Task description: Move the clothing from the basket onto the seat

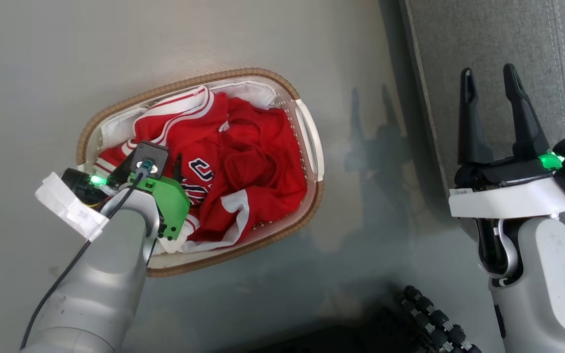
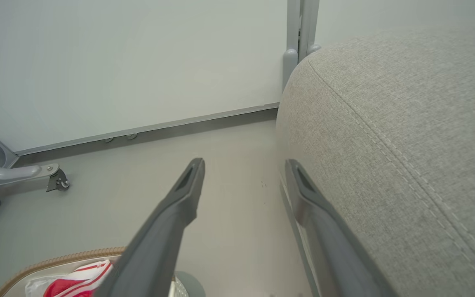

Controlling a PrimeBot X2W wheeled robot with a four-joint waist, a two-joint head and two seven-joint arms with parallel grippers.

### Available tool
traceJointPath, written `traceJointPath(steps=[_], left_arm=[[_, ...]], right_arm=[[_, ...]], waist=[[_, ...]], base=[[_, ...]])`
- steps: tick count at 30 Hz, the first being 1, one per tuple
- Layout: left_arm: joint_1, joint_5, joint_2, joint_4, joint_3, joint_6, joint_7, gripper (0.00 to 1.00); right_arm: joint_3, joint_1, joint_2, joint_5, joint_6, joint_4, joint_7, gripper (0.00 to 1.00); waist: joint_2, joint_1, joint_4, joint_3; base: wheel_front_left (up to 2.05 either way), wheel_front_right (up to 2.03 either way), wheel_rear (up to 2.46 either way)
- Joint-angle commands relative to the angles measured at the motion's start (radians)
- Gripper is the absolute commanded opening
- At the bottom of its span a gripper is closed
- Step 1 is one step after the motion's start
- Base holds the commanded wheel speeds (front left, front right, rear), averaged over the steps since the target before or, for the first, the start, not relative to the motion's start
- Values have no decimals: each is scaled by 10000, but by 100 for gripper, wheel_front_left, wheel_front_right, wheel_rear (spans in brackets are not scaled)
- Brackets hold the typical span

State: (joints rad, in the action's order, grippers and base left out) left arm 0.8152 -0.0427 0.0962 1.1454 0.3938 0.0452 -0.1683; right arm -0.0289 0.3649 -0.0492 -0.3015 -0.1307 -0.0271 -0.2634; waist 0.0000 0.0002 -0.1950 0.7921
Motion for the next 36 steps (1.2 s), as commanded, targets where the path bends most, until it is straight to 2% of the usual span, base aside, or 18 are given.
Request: traceJointPath(steps=[1, 6, 10, 11, 12, 14, 15, 24, 31, 36], left_arm=[[281, 77, 210, 146, -1, -191, -15, 100], [587, 112, 400, 655, -12, -797, -17, 100], [642, -22, 395, 901, -6, -740, 103, 100], [626, -51, 364, 950, 4, -722, 132, 89], [613, -83, 325, 1000, 22, -683, 152, 50], [557, -112, 272, 1057, 67, -609, 185, 3], [511, -139, 235, 1075, 96, -560, 161, 0], [4, -397, -155, 986, 314, -21, -577, 0], [-823, -779, -389, 264, 504, 544, -943, 0], [-1449, -1218, -447, -731, 778, 774, -978, 0]], right_arm=[[-35, 179, -24, -65, 1, -18, -21, 100], [-155, 204, -25, -212, 0, 39, -21, 100], [-199, 208, -25, -275, 0, 92, -21, 100], [-203, 203, -25, -285, 1, 105, -21, 100], [-205, 199, -25, -290, 0, 129, -21, 100], [-222, 208, -25, -298, 1, 182, -21, 100], [-236, 224, -25, -307, 0, 209, -21, 100], [-127, -46, -28, -104, 1, 759, -21, 100], [97, -743, -33, 347, 1, 1351, -21, 100], [229, -1518, -35, 678, 1, 1782, -21, 100]], waist=[[0, -2, -365, 391], [0, -2, -466, 511], [0, -2, -491, 532], [0, -2, -487, 523], [0, -2, -478, 505], [0, -2, -460, 446], [0, -2, -446, 389], [0, -2, -74, -797], [0, -2, 549, -2734], [0, -2, 1026, -4364]], base=[[0, 0, 0], [0, 0, 0], [0, 0, 0], [0, 0, 0], [0, 0, 0], [0, 0, 0], [0, 0, 0], [0, 0, 0], [0, 0, 0], [0, 0, 0]])
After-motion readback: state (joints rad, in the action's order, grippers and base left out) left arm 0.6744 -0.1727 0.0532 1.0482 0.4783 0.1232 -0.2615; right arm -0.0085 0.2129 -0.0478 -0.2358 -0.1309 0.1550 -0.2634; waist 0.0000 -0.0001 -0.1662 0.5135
